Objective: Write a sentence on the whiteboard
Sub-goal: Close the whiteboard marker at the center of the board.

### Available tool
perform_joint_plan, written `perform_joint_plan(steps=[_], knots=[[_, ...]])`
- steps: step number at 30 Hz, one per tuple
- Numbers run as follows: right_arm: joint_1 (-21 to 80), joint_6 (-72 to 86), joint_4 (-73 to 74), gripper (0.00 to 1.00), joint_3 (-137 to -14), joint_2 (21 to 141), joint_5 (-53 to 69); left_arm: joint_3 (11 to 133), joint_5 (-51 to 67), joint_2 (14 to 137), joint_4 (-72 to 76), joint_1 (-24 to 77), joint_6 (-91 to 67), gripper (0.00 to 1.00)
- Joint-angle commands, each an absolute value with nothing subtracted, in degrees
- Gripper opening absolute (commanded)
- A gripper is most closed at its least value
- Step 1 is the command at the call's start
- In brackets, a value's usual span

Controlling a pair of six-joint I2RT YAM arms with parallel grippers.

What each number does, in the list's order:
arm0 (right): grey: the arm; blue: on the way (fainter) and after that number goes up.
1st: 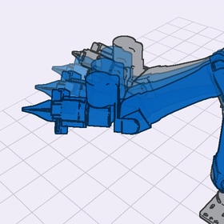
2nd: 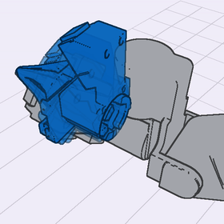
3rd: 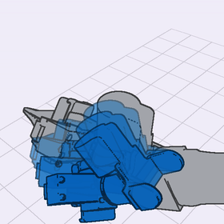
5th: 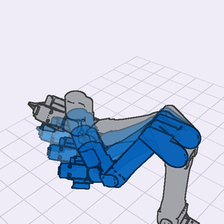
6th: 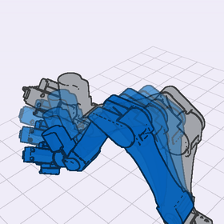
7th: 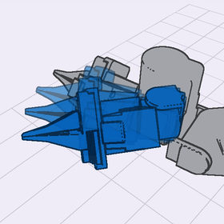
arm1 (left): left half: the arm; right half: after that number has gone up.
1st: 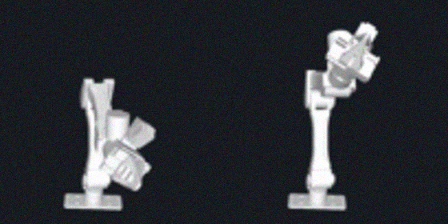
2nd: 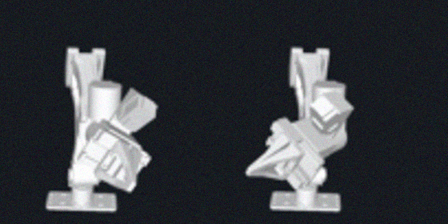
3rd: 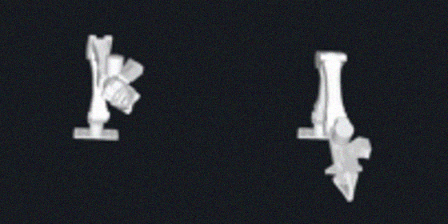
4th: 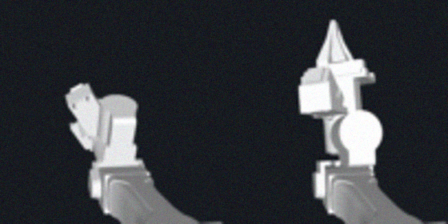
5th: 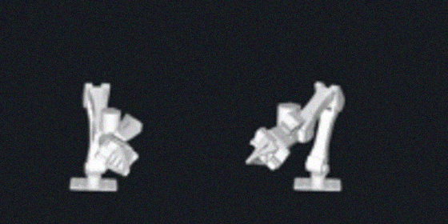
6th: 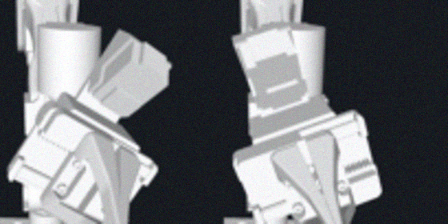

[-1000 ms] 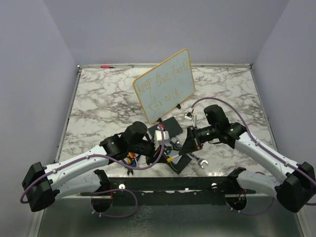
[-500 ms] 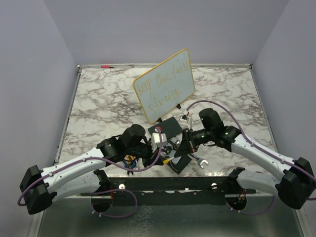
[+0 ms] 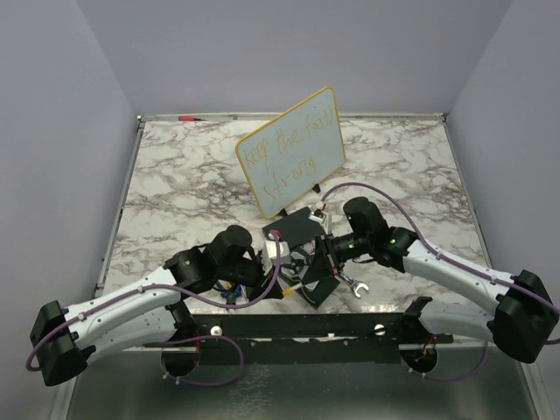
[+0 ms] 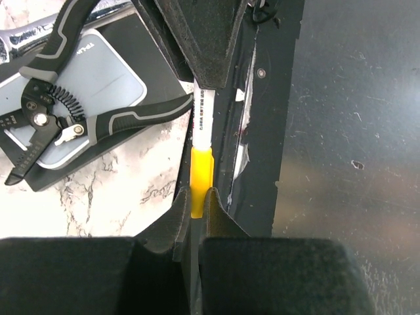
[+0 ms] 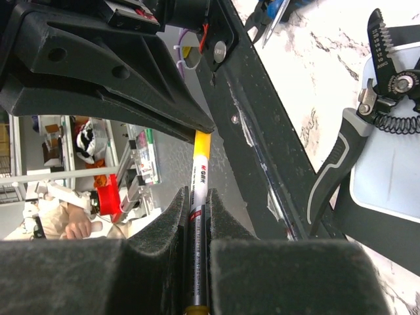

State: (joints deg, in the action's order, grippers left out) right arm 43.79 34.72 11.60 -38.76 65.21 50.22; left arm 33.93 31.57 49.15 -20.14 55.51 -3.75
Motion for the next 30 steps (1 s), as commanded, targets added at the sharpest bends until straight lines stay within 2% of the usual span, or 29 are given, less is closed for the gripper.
perform_joint_plan(steps=[1,21,30], knots=[[48.08,38.41,6.41,0.04,-37.54,66.91,55.01,35.61,25.26,47.35,-4.26,54.98,-4.41,0.00],[52.05,43.11,-3.30,0.04,-36.36,70.58,54.62,35.07,25.67,45.93,-2.03,54.93,-5.39,0.00],[52.65,40.81,1.40,0.04,-38.22,69.59,50.96,34.98,26.18,46.14,-1.93,54.94,-5.38,0.00]])
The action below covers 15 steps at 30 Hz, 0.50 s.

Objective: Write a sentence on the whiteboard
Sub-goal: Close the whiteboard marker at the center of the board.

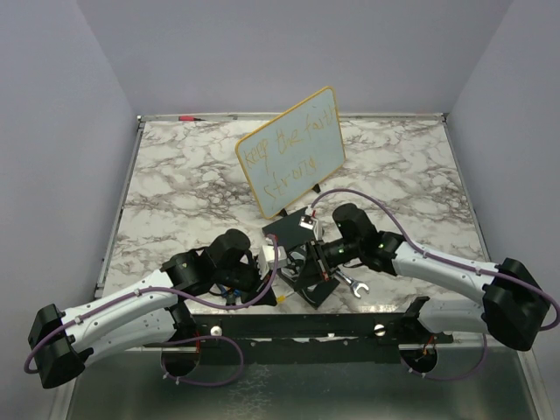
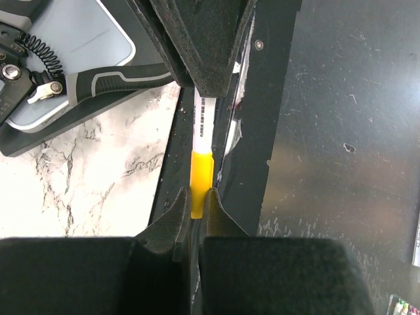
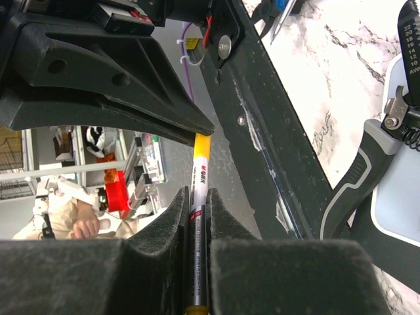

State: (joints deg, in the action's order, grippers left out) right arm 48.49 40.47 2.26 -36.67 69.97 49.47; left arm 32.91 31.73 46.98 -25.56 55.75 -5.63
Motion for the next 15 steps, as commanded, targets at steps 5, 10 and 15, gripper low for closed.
perform_joint_plan(steps=[5,10,15], knots=[[52.65,36.90,11.54,0.03,-41.84,66.29,40.74,35.53,23.53,46.47,-3.37,54.93,-5.22,0.09],[52.48,36.68,22.46,0.04,-45.32,61.71,21.50,36.54,16.94,46.85,-6.86,54.85,-4.47,0.52],[51.56,38.55,32.80,0.03,-48.05,57.78,2.87,37.60,9.24,47.03,-9.22,53.90,-4.86,0.73]])
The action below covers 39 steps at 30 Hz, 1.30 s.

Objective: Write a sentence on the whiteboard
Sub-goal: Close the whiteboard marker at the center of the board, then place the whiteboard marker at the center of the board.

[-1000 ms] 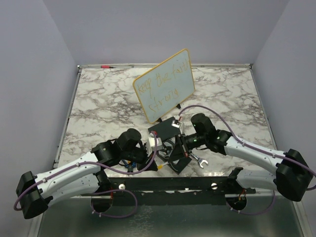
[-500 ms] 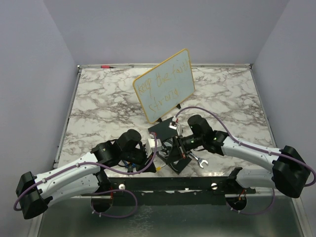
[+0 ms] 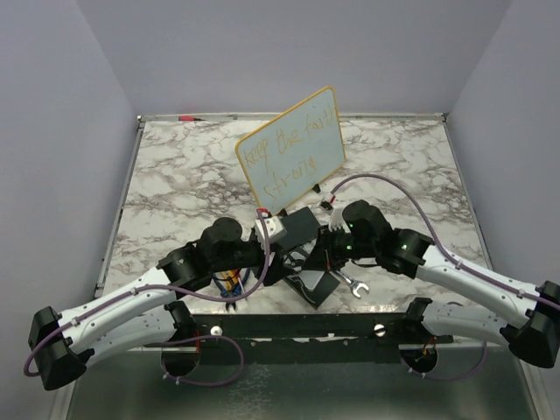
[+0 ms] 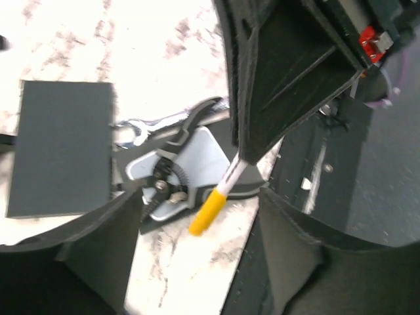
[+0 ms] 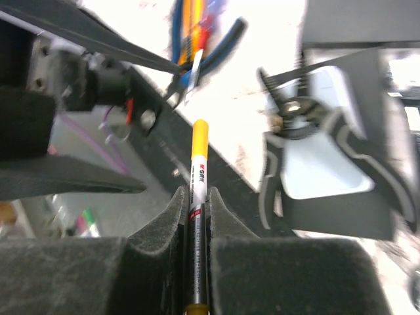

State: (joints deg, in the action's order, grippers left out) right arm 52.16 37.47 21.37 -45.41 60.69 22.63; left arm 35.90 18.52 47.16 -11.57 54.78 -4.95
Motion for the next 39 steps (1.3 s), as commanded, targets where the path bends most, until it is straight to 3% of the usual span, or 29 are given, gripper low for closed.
perform_joint_plan(steps=[1,7,11,20,27,35,39], knots=[[51.06,39.25,34.37,0.03,-48.33,56.96,-1.39,37.68,8.05,47.02,-9.49,53.41,-4.99,0.76],[47.82,40.25,35.61,0.07,-46.89,53.89,-16.87,38.75,-5.74,49.38,-13.73,44.83,-6.55,0.86],[44.96,40.51,32.34,0.07,-44.77,54.26,-24.22,39.33,-1.71,51.63,-14.27,32.34,-10.06,0.87],[41.40,34.98,11.21,0.07,-35.90,57.51,-32.89,39.67,-4.23,48.34,-14.10,17.23,-12.19,0.88],[41.14,33.33,-8.11,0.06,-25.88,60.37,-31.33,39.06,-9.44,44.44,-14.88,14.16,-11.13,0.88],[40.64,40.23,-8.02,0.06,-23.64,66.27,-33.65,38.85,-7.57,45.48,-14.32,14.15,-11.12,0.88],[40.63,42.18,-5.51,0.19,-24.58,67.63,-34.45,38.89,-8.59,45.40,-14.41,14.15,-10.97,0.89]])
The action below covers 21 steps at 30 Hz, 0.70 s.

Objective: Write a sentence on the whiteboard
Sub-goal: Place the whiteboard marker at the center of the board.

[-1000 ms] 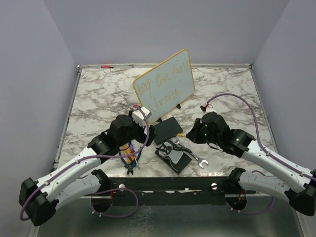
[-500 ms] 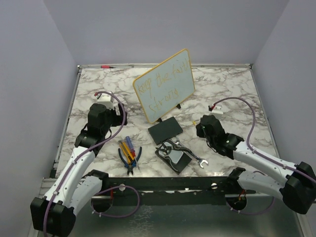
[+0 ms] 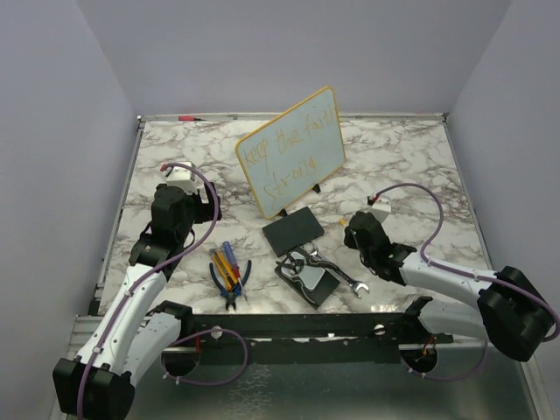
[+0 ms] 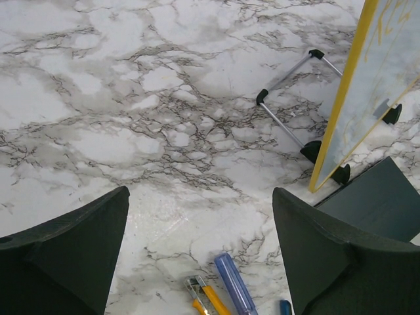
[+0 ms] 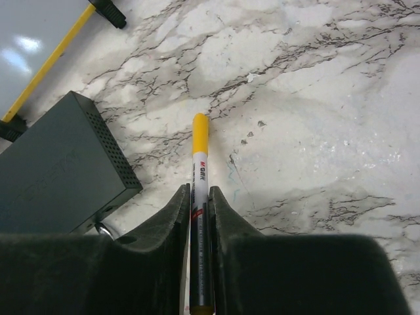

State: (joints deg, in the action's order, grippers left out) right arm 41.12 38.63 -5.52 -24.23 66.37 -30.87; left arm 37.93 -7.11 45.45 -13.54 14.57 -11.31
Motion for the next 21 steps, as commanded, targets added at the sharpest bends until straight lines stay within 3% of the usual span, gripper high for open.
perform_joint_plan(steps=[1,10,19,21], knots=[[40.67,42.69,-4.73,0.24,-24.87,67.79,-34.73,38.93,-8.73,45.38,-14.41,14.16,-10.94,0.90],[40.67,42.52,1.92,0.44,-27.78,65.45,-35.48,39.02,-9.07,45.61,-14.50,14.17,-10.77,0.91],[40.64,33.23,8.03,0.85,-35.22,60.02,-34.36,39.50,-10.26,47.12,-14.49,14.10,-11.04,0.94],[40.69,30.84,9.62,0.89,-37.91,59.79,-33.75,39.61,-11.06,47.51,-14.50,13.94,-11.19,0.95]])
